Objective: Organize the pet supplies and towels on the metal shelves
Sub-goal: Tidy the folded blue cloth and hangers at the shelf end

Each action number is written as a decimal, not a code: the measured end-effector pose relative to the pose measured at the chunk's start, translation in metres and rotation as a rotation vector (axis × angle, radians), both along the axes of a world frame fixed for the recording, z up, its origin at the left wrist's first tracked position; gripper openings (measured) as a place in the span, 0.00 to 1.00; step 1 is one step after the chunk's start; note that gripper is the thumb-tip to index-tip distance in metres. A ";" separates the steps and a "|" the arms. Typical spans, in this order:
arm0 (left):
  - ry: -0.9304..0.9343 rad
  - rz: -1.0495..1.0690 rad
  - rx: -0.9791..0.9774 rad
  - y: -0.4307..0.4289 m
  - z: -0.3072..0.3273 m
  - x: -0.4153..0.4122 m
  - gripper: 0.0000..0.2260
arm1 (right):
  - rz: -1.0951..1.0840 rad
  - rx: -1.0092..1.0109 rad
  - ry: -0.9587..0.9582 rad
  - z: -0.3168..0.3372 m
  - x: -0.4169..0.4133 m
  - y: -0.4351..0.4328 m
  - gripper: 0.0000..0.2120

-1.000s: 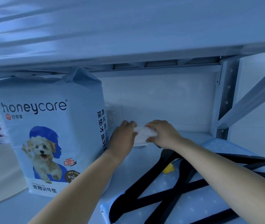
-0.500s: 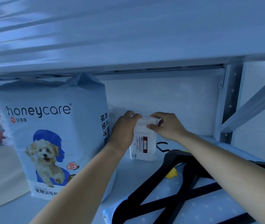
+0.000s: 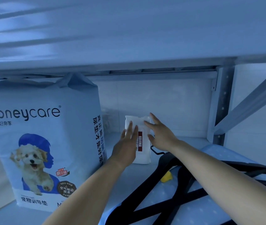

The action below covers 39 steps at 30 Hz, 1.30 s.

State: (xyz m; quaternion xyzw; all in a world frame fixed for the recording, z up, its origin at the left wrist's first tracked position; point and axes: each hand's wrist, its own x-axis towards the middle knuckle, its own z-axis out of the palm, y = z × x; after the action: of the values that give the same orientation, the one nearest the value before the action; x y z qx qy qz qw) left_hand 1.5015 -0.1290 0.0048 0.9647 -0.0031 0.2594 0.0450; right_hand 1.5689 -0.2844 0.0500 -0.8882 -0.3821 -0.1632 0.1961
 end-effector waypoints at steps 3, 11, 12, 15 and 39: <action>0.000 -0.015 -0.005 0.003 -0.005 0.002 0.36 | 0.004 0.020 0.018 -0.001 0.000 0.001 0.27; 0.151 0.052 0.059 -0.003 -0.004 0.001 0.36 | -0.046 -0.054 0.073 0.000 0.004 0.004 0.32; 0.198 0.070 0.062 -0.006 -0.006 0.000 0.37 | -0.050 -0.055 0.086 -0.001 0.004 0.003 0.32; 0.322 0.096 0.077 -0.010 -0.015 -0.001 0.34 | -0.014 -0.064 0.120 -0.004 0.001 0.000 0.28; 0.340 0.160 0.009 0.004 -0.029 0.000 0.26 | -0.087 -0.125 0.179 -0.018 0.000 -0.004 0.18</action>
State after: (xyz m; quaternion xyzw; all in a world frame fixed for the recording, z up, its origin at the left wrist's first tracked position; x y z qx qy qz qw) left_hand 1.5019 -0.1255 -0.0246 0.9920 0.0804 0.0952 0.0199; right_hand 1.5693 -0.2885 0.0324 -0.9255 -0.3335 -0.0672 0.1664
